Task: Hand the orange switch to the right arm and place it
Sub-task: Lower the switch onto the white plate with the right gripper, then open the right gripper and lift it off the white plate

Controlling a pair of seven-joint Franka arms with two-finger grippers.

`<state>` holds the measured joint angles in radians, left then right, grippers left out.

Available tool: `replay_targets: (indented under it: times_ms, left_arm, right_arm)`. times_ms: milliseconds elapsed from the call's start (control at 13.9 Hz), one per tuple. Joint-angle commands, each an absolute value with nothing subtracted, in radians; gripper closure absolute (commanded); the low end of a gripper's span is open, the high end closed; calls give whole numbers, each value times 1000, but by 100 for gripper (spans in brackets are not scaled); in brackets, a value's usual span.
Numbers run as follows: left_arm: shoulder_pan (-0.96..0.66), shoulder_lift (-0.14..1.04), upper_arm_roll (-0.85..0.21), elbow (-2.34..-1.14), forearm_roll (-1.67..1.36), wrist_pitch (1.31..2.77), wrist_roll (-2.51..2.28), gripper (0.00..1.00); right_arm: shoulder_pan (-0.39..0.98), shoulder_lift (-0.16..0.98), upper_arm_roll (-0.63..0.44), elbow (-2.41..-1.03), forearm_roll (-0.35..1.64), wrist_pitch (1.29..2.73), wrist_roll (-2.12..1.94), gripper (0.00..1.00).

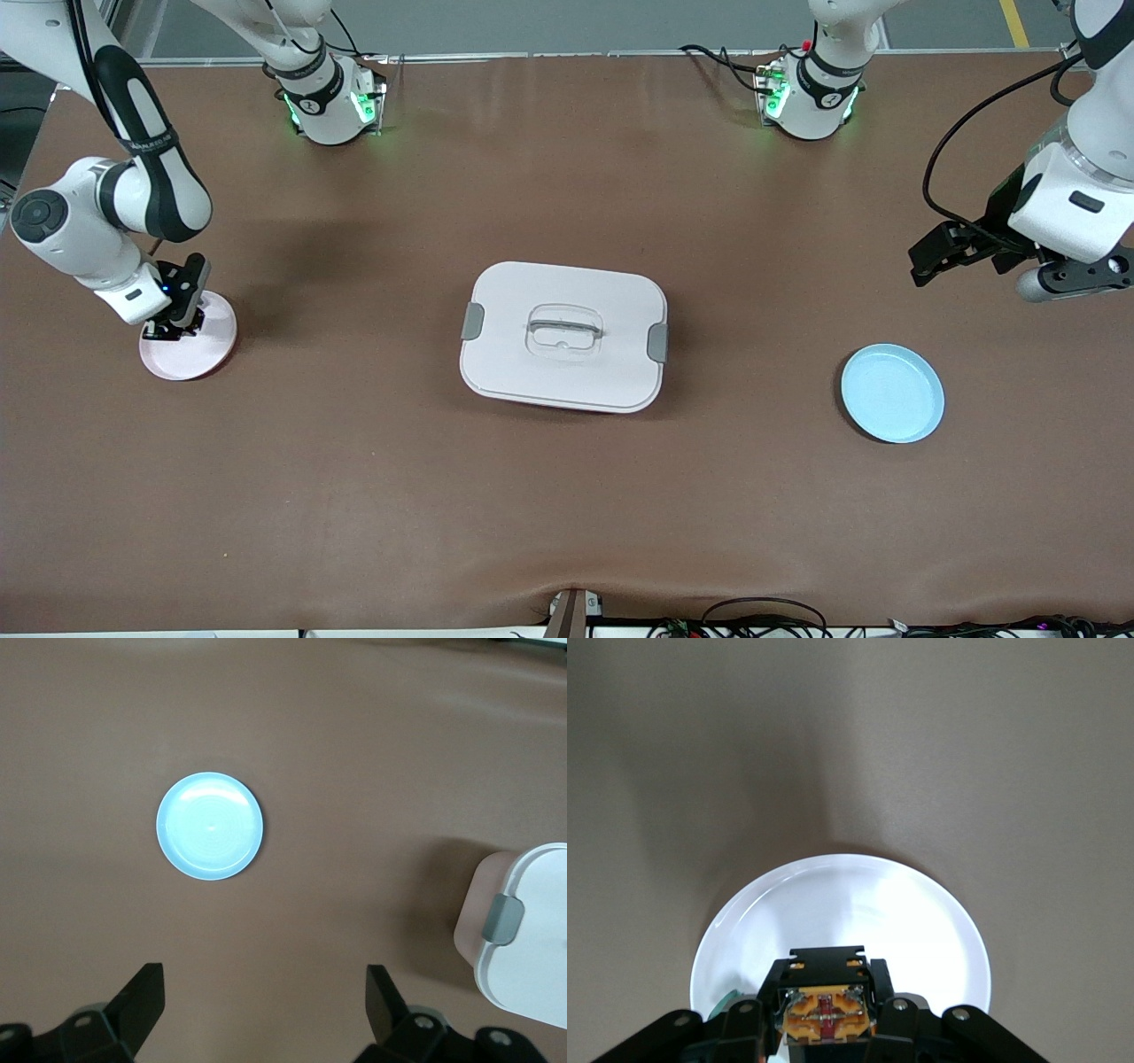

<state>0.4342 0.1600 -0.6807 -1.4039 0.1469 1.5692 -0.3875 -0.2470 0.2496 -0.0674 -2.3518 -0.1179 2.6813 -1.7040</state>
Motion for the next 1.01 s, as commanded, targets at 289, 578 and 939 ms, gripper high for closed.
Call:
replay_targets:
  times_ms: [289, 578, 939]
  left_arm:
    - [522, 175, -684, -1408, 64, 1557, -367, 0]
    - [509, 176, -684, -1407, 63, 1568, -367, 0]
    - [304, 167, -470, -1404, 60, 1568, -357, 0]
  right_arm:
    - [-296, 333, -49, -2350, -152, 2776, -1721, 100]
    - [-298, 359, -49, -2333, -153, 2787, -1721, 100]
    - [-296, 396, -48, -2293, -153, 2786, -1736, 100]
